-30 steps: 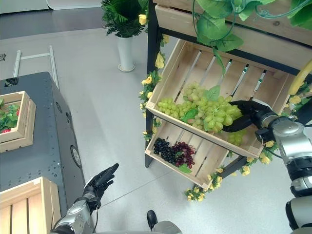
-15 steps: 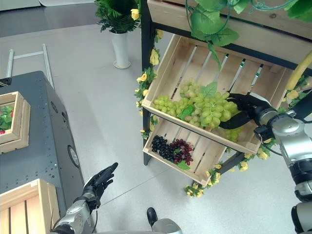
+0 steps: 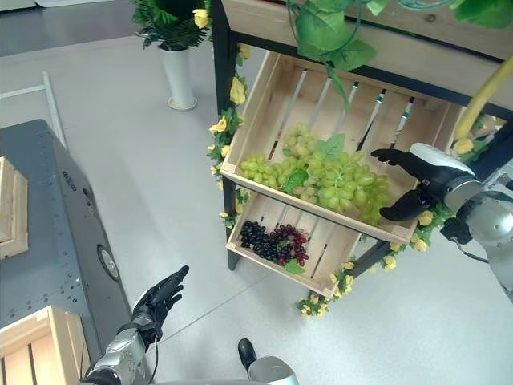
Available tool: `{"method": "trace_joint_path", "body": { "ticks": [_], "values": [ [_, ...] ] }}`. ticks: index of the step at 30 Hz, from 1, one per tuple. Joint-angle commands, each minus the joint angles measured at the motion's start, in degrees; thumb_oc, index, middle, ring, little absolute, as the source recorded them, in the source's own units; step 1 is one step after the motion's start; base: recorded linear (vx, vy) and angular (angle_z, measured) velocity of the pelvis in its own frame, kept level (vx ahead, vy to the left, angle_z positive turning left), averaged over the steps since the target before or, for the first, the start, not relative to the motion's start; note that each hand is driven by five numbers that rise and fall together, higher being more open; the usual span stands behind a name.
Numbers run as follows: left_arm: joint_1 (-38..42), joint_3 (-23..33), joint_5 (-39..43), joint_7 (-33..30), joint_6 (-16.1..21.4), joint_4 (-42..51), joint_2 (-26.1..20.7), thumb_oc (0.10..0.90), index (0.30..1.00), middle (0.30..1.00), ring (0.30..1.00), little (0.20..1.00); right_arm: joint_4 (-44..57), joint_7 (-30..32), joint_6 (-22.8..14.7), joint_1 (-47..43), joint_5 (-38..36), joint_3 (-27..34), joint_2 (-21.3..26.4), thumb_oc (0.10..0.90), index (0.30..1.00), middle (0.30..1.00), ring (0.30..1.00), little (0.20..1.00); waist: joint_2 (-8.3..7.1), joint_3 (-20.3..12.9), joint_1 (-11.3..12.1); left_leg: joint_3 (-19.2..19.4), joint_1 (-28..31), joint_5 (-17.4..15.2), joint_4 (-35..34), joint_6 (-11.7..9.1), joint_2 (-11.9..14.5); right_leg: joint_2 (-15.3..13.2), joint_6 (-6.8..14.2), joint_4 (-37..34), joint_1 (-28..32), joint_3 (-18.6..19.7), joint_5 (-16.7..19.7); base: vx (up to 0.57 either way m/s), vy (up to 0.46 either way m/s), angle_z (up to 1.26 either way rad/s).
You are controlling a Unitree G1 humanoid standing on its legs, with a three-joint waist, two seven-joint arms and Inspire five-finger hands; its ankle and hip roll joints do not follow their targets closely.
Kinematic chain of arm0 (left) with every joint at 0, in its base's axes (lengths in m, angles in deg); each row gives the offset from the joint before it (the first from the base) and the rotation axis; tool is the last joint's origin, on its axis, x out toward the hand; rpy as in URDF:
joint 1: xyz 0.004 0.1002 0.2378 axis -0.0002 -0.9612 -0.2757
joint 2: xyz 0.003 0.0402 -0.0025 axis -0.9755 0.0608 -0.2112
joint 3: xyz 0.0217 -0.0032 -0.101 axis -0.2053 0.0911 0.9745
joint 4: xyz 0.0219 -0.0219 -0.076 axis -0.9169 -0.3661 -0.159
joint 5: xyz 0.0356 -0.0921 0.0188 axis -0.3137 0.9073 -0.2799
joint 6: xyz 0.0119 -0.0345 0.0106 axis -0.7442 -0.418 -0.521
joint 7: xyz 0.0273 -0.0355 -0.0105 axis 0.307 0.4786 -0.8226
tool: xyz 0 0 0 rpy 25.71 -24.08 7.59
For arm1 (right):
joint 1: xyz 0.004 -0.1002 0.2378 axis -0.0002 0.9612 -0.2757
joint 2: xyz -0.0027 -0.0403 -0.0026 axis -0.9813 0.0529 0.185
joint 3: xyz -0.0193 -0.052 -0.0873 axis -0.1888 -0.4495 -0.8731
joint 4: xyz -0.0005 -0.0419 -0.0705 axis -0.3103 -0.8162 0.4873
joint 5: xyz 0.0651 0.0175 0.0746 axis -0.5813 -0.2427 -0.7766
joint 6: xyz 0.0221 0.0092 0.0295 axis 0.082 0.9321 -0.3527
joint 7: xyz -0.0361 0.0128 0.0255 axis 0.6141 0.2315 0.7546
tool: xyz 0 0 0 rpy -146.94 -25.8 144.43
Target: Pick up the fruits from the basket on one side to the basket on the other side
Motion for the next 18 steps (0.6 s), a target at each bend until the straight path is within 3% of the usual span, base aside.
{"method": "trace_joint_path", "body": {
  "ticks": [1,5,8,11,14,18],
  "values": [
    [3.50,0.46,-0.32,0.97,5.34,-0.83,-2.46,0.800,0.900,0.900,0.900,0.900,-2.94,8.45,0.58,-0.50,6.26,10.18,5.06,0.800,0.900,0.900,0.900,0.900,-1.09,-4.70,-0.69,-0.40,-0.29,-6.06,0.56,2.47,-1.60,3.49,2.08,0.13,3.10,1.54,-4.87,0.00,0.000,0.00],
    [3.49,0.69,-0.23,0.82,5.52,-0.83,-1.97,0.800,0.900,0.900,0.900,0.900,1.89,11.11,-0.13,5.85,9.52,15.51,3.11,0.800,0.900,0.900,0.900,0.900,-0.67,-4.76,-1.55,0.11,-0.24,-6.34,0.56,2.62,-1.50,3.66,2.23,0.13,2.94,2.19,-4.92,0.00,0.015,-0.12],
    [3.95,0.43,-0.08,0.65,5.46,-1.07,-1.75,0.800,0.900,0.900,0.900,0.900,5.81,14.16,-2.50,8.17,7.58,17.86,1.44,0.800,0.900,0.900,0.900,0.900,-0.39,-4.56,-1.82,0.35,-0.21,-6.42,0.56,2.71,-1.48,3.68,2.29,0.13,2.88,2.49,-4.91,-0.01,0.010,-0.06],
    [3.96,0.68,0.31,0.86,5.50,-1.57,-1.63,0.800,0.900,0.900,0.900,0.900,10.34,17.63,-7.62,9.23,7.05,19.50,-1.06,0.800,0.900,0.900,0.900,0.900,0.05,-4.53,-1.98,0.42,-0.21,-6.59,0.56,2.78,-1.53,3.67,2.44,0.13,2.82,2.62,-5.02,0.00,0.003,-0.01],
    [3.84,0.80,0.38,0.63,5.29,-1.62,-1.42,0.800,0.900,0.900,0.900,0.900,12.46,19.54,-9.66,9.96,10.09,20.12,-2.52,0.800,0.900,0.900,0.900,0.900,0.26,-4.57,-1.96,0.33,-0.19,-6.69,0.56,2.85,-1.59,3.65,2.47,0.13,2.84,2.65,-5.12,0.00,0.004,-0.01],
    [3.43,0.32,0.41,0.50,5.51,-1.92,-0.59,0.800,0.900,0.900,0.900,0.900,16.91,27.29,-16.06,10.18,18.59,19.69,-6.46,0.800,0.900,0.900,0.900,0.900,0.97,-4.53,-1.31,0.04,-0.22,-6.89,0.56,3.02,-1.75,3.37,2.75,0.13,2.84,2.53,-5.30,0.00,0.003,-0.01]
  ]
}}
